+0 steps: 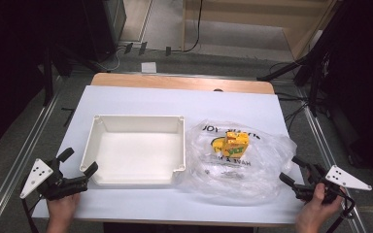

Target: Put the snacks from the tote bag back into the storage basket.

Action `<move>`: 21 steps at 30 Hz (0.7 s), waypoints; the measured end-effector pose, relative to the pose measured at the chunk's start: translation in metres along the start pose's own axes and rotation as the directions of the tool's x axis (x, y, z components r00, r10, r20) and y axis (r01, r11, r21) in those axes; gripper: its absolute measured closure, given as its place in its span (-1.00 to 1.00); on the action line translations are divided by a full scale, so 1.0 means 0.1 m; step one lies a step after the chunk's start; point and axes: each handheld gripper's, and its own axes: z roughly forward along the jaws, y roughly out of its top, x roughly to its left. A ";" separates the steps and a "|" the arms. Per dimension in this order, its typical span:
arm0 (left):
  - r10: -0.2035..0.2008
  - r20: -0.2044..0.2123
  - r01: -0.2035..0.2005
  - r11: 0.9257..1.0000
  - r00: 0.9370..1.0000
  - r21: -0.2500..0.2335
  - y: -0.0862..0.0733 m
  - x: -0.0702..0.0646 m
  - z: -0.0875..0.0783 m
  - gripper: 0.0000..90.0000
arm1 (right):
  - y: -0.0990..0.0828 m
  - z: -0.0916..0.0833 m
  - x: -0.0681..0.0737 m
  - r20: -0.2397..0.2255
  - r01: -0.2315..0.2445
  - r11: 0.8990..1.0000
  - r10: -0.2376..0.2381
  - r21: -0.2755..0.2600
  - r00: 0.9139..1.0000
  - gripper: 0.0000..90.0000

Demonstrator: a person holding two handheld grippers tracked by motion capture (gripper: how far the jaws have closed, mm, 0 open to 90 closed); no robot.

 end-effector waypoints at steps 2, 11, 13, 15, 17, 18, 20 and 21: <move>-0.003 0.000 0.003 1.000 1.000 -0.003 0.00 0.00 0.00 -1.00 | 0.00 0.05 0.00 -0.010 0.004 1.000 -0.004 0.020 1.000 -0.68; -0.003 0.007 0.003 1.000 1.000 -0.004 -0.01 0.00 -0.02 -1.00 | 0.04 0.13 0.06 0.041 0.036 0.998 -0.038 0.055 0.998 -0.62; -0.001 0.010 0.001 1.000 1.000 -0.005 -0.01 0.00 -0.02 -1.00 | 0.08 0.15 0.09 0.036 0.048 0.997 -0.050 0.062 0.998 -0.61; 0.007 0.010 -0.007 1.000 1.000 -0.001 -0.01 -0.01 -0.02 -1.00 | 0.11 0.16 0.12 0.027 0.058 0.996 -0.060 0.068 0.998 -0.59; 0.008 0.010 -0.008 1.000 1.000 -0.002 -0.01 -0.01 -0.02 -1.00 | 0.15 0.18 0.14 0.030 0.071 0.994 -0.073 0.085 0.997 -0.57; 0.003 0.011 -0.003 1.000 1.000 -0.002 -0.01 -0.01 -0.02 -1.00 | 0.18 0.20 0.15 0.035 0.084 0.992 -0.088 0.096 0.996 -0.57; -0.004 0.015 0.004 1.000 1.000 -0.006 -0.01 0.00 -0.02 -1.00 | 0.24 0.22 0.14 0.048 0.099 0.988 -0.105 0.114 0.993 -0.55; -0.004 0.016 0.004 1.000 1.000 -0.007 -0.01 0.01 -0.02 -1.00 | 0.26 0.23 0.13 0.045 0.098 0.988 -0.104 0.118 0.994 -0.53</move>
